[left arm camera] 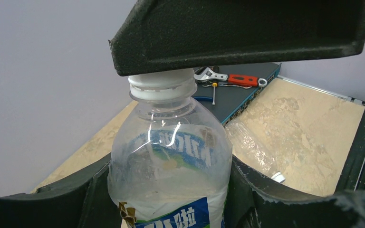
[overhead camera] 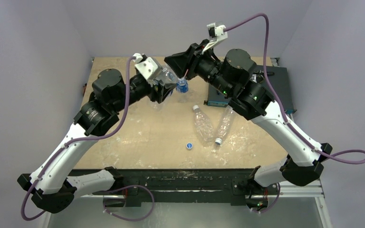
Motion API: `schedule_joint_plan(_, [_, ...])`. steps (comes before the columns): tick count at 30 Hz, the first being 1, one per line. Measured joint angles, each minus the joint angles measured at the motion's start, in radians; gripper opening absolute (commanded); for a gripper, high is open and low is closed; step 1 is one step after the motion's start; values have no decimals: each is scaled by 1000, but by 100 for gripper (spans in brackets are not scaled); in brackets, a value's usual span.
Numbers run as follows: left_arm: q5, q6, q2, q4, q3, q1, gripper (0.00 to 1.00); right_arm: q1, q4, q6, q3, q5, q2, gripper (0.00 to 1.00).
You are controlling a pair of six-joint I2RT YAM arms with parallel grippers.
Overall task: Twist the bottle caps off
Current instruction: Unscrew the bottle cap from the plastic bottle.
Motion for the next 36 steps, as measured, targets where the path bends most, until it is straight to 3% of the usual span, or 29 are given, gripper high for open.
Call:
schedule_joint_plan(3, [0, 0, 3, 0, 2, 0, 0, -1, 0, 0, 0, 0, 0, 32])
schedule_joint_plan(7, [1, 0, 4, 0, 2, 0, 0, -1, 0, 0, 0, -2, 0, 9])
schedule_joint_plan(10, [18, -2, 4, -2, 5, 1, 0, -2, 0, 0, 0, -10, 0, 0])
schedule_joint_plan(17, [206, -54, 8, -31, 58, 24, 0, -10, 16, -34, -1, -143, -38, 0])
schedule_joint_plan(25, [571, -158, 7, 8, 97, 25, 0, -49, 107, -69, -87, -480, -157, 0])
schedule_joint_plan(36, [890, -338, 8, 107, 79, 19, 0, -81, 225, -61, -103, -868, -165, 0])
